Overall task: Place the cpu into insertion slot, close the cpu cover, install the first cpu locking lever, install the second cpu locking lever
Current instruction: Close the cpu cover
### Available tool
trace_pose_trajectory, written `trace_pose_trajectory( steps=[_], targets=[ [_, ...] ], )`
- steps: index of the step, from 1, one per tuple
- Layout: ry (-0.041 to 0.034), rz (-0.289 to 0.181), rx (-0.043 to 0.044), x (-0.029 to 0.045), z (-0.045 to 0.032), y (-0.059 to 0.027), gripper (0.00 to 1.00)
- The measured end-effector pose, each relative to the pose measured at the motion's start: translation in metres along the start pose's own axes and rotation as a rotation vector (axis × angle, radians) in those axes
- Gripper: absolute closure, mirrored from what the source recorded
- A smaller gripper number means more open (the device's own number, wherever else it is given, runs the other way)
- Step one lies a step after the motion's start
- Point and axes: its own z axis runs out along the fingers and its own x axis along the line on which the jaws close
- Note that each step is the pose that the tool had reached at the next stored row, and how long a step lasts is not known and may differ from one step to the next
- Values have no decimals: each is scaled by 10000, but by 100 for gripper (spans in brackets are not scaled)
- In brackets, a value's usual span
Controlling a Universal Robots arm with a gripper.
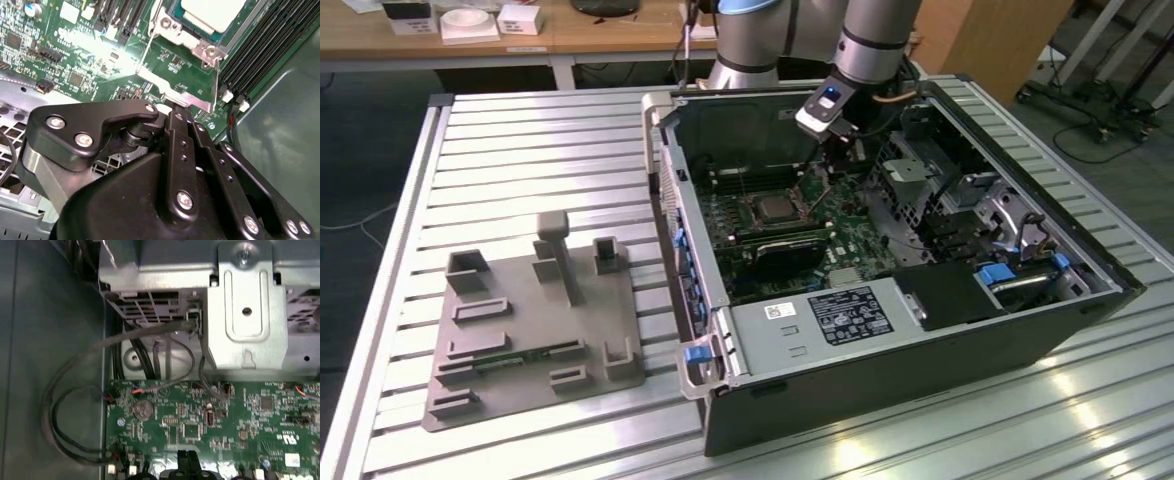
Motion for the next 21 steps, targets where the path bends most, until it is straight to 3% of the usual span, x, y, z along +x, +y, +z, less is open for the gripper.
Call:
trace_pose_trajectory(
  steps=[8,21],
  targets=[
    [-1,1,0,-1,11,-112,90],
    [0,1,1,-2,24,-190,90]
  ],
)
